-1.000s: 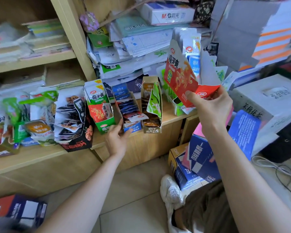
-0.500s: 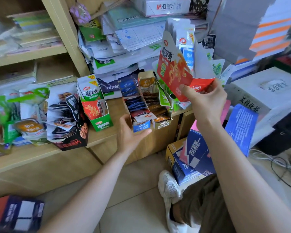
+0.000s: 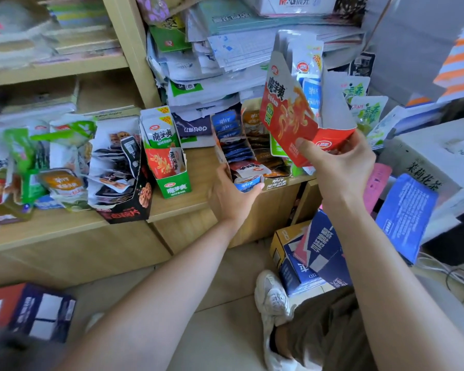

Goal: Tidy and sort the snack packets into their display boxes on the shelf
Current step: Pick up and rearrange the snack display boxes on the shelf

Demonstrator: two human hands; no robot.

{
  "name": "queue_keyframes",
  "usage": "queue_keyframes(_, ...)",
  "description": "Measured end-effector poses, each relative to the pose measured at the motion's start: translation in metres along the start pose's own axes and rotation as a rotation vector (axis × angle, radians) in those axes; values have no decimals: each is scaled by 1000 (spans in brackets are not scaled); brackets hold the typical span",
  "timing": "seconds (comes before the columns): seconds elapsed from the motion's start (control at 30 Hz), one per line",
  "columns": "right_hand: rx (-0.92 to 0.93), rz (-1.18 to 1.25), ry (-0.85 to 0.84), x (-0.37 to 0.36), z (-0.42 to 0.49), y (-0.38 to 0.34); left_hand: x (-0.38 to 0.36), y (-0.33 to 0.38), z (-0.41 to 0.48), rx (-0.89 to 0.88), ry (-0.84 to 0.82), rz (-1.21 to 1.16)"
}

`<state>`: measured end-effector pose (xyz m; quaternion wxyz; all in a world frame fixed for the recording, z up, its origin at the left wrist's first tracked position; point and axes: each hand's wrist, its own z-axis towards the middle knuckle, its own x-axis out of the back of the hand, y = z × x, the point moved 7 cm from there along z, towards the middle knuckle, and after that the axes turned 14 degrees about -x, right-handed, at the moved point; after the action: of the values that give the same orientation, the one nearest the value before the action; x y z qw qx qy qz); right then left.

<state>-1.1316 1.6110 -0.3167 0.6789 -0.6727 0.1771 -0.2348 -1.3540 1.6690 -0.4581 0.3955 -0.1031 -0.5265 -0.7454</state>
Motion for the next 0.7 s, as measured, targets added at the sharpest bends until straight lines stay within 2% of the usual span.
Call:
queue_keyframes(0.2,-3,72,-71,-20,-12,-7,21,-12,-8,-161,-82,38)
queue_keyframes(0.3,-36,80,-113,-36,-16,-2,66,-35,-29,-183,140,9)
queue_keyframes(0.37,-52,81,-151,-46,-21,1,95,-55,-31,-117,292,22)
queue_keyframes(0.43,-59,83,-186,-54,-28,3,111,-69,-23,3,359,32)
queue_keyframes(0.7,-48,25,-225,-62,-42,11,88,-72,13,357,305,-69)
